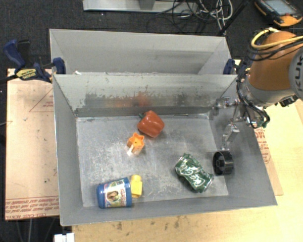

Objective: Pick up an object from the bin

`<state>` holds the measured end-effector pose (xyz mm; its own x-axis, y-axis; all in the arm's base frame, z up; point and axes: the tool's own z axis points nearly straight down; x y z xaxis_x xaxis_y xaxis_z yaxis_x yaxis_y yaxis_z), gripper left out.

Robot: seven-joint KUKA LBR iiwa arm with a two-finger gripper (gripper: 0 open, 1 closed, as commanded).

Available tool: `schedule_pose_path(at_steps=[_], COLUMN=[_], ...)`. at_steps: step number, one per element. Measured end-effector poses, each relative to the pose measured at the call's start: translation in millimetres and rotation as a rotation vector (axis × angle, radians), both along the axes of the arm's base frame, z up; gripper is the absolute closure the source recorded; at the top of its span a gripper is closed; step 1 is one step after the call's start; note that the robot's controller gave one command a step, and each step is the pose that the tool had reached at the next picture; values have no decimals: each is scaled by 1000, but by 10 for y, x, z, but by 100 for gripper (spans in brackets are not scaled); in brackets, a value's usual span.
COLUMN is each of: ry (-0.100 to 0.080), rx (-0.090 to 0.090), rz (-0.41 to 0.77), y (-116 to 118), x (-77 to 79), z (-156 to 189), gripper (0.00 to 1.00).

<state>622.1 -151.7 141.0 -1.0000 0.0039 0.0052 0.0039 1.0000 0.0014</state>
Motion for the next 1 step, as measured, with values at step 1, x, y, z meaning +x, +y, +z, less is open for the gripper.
schedule_pose_path(at_steps=[1], ry=[-7], rx=[-1], rz=[2], y=[4], x=[19], z=[52], gripper=[0])
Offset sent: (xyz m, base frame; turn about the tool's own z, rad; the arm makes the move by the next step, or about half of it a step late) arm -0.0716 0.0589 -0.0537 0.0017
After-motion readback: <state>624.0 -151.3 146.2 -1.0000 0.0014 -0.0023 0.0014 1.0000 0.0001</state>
